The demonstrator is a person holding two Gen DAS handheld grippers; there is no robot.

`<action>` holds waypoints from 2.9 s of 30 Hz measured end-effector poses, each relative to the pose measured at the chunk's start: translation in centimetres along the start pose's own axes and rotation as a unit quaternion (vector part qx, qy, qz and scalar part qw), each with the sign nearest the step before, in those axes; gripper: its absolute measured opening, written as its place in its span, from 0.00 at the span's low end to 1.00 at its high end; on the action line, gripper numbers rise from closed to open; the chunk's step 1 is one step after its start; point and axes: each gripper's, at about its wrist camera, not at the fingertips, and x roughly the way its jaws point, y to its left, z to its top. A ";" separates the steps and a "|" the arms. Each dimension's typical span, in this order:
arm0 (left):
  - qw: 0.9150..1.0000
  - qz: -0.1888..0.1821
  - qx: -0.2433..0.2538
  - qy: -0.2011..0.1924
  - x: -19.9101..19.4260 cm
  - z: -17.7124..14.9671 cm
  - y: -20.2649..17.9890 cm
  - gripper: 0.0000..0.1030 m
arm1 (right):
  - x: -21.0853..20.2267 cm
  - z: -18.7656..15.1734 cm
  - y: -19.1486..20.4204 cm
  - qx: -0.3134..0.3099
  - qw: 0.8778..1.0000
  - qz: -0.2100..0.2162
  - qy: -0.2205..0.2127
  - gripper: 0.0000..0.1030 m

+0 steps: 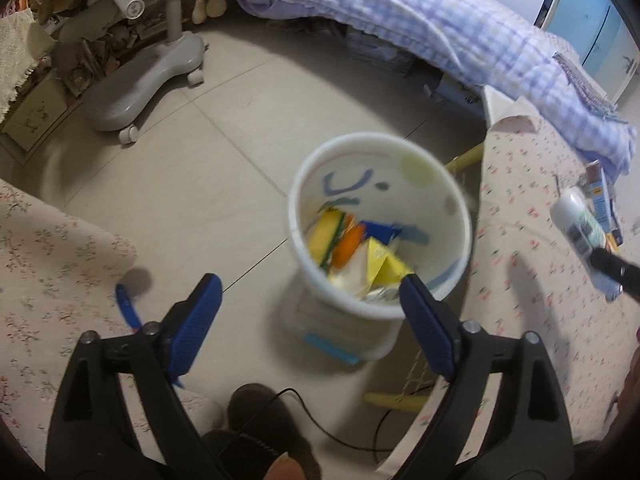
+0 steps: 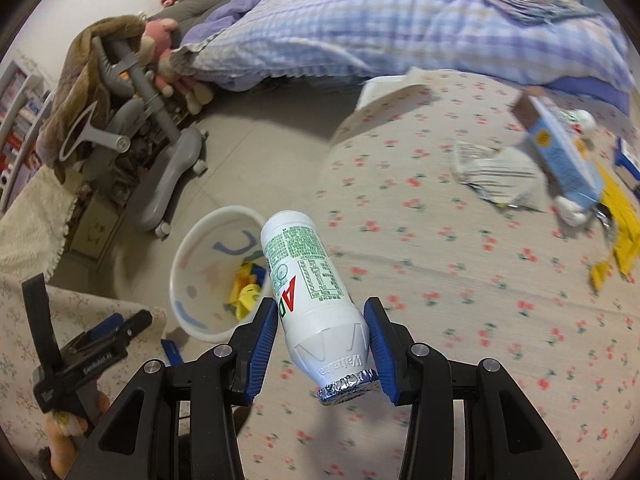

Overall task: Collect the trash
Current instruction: 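Drop the white bottle from the right tool into the wastebasket, then move the left tool to the blue milk carton while the right tool grasps the yellow snack wrapper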

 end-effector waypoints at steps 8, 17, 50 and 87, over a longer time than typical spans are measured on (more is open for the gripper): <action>1.000 0.005 0.010 0.007 -0.9 -0.1 1.3 0.92 | 3.7 0.3 4.0 -0.024 1.000 0.010 0.016 0.44; 1.000 -0.001 -0.007 0.015 -0.8 0.1 2.5 0.92 | 6.8 0.6 6.6 -0.034 0.999 0.022 0.031 0.44; 0.999 -0.024 0.007 0.029 -0.3 -0.5 0.4 0.92 | 0.4 -0.3 -0.1 -0.003 1.000 -0.029 -0.012 0.83; 0.980 -0.154 0.127 0.012 5.0 3.7 -28.1 0.92 | -6.9 0.8 -27.0 0.111 0.968 -0.215 -0.062 0.84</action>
